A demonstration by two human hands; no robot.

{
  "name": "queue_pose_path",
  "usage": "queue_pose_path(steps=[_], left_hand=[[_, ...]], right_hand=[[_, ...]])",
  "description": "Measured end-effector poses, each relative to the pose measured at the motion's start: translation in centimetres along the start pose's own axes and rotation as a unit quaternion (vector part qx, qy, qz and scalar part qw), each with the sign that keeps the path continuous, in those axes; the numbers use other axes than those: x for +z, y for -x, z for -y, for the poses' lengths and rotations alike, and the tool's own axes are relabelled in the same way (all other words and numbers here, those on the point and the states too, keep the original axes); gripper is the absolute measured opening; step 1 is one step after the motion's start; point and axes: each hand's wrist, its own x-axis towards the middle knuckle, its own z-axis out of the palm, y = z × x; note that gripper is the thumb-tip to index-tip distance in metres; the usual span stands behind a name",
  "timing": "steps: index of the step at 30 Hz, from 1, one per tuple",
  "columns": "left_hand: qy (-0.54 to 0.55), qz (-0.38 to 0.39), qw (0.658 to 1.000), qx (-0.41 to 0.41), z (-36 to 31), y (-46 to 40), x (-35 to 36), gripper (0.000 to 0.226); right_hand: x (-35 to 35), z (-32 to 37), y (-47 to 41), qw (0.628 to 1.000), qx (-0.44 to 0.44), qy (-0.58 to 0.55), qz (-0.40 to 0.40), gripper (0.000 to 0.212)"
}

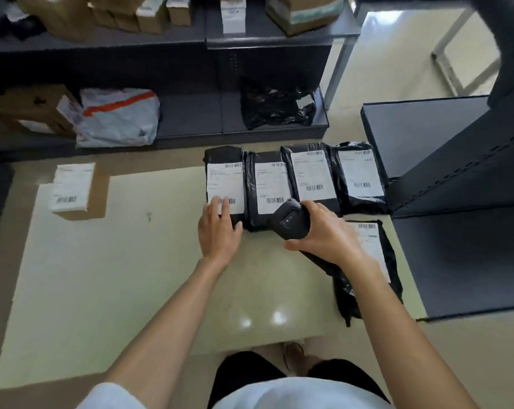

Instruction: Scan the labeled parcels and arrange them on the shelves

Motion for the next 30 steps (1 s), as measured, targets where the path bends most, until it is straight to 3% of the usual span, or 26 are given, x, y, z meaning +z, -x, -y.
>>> queue_pose_path(steps=[4,14,21,30], left_hand=[[0.019,0.037,0.999,-0.007,-0.2,-3.6,1.2,0.068],[0.082,0.094,0.991,-0.048,2.0,-5.1,2.3,0.101],[0.131,0.145,0.979,-0.055,6.5,-4.7,1.2,0.099],[0.051,0.225,0.971,-0.055,12.7,-4.2,-2.9,0.095]], right_hand=[[1.0,1.6,-1.9,0.999,0.042,-0.026,-0.009,0.091],[4.6,3.9,-2.1,0.992,0.108,-0.067,-0.003,0.081],[5.5,4.8,-1.3,0.990,0.112,-0.085,-0.003,0.085],[5.9,6.4,-0.3,0.992,0.084,-0.096,-0.015,0.083]])
